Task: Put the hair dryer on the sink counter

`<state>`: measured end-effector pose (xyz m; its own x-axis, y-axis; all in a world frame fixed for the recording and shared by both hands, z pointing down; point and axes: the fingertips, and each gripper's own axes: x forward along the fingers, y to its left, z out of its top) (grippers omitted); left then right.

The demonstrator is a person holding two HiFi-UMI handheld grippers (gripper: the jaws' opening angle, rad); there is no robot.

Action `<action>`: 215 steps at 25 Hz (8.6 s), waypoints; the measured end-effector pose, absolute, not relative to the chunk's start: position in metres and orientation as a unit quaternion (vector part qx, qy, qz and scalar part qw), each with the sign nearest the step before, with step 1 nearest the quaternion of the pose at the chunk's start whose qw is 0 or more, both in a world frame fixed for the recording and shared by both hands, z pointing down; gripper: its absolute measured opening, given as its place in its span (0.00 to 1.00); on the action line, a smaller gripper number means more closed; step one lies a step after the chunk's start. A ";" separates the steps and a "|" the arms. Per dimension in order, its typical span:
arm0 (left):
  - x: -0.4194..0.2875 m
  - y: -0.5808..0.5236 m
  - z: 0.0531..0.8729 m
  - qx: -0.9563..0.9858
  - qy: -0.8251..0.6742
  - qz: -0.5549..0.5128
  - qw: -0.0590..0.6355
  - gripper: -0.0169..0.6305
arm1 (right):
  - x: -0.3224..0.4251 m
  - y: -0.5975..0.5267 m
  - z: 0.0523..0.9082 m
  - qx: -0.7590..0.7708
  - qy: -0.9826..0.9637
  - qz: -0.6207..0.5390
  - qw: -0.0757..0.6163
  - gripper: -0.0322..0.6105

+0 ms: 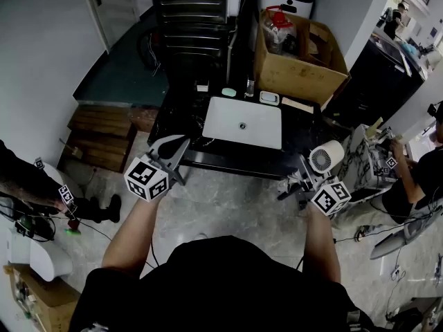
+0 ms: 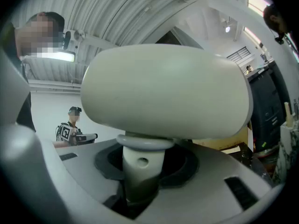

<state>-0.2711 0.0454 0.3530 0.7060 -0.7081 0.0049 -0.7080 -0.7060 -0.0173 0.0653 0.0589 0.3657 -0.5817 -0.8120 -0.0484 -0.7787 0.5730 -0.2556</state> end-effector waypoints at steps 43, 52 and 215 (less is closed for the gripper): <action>-0.330 -0.013 0.367 -0.961 0.277 0.003 -0.004 0.05 | 0.007 0.073 0.361 -0.544 0.829 -0.102 0.074 0.27; -0.248 -0.052 0.377 -0.955 0.295 -0.015 -0.003 0.05 | 0.098 0.022 0.374 -0.531 0.835 -0.116 0.081 0.27; -0.091 -0.220 0.490 -0.918 0.353 -0.119 -0.139 0.05 | 0.266 -0.282 0.639 -0.466 0.820 -0.306 -0.130 0.27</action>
<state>-0.0913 -0.2201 0.4902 0.7228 -0.6144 0.3164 -0.6806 -0.7124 0.1713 0.2661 -0.2817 0.6389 -0.5319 -0.6842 0.4989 -0.8438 0.3784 -0.3806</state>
